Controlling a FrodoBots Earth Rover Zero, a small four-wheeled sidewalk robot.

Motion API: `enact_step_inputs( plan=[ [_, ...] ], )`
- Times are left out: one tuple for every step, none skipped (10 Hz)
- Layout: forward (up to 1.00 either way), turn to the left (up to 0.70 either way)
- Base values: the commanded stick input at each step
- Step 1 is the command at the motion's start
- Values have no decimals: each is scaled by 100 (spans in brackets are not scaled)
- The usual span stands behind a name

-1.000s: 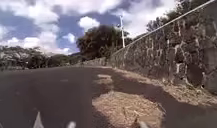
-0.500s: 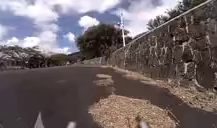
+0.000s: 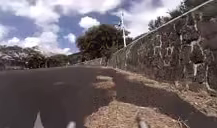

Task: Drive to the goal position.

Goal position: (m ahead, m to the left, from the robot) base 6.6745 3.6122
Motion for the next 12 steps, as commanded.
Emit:
enact_step_inputs(
  plan=[
    [50, 0],
    [50, 0],
    [50, 0],
    [50, 0],
    [50, 0],
    [50, 0],
    [50, 0],
    [50, 0],
    [50, 0],
    [50, 0],
    [50, 0],
    [50, 0]
  ],
)
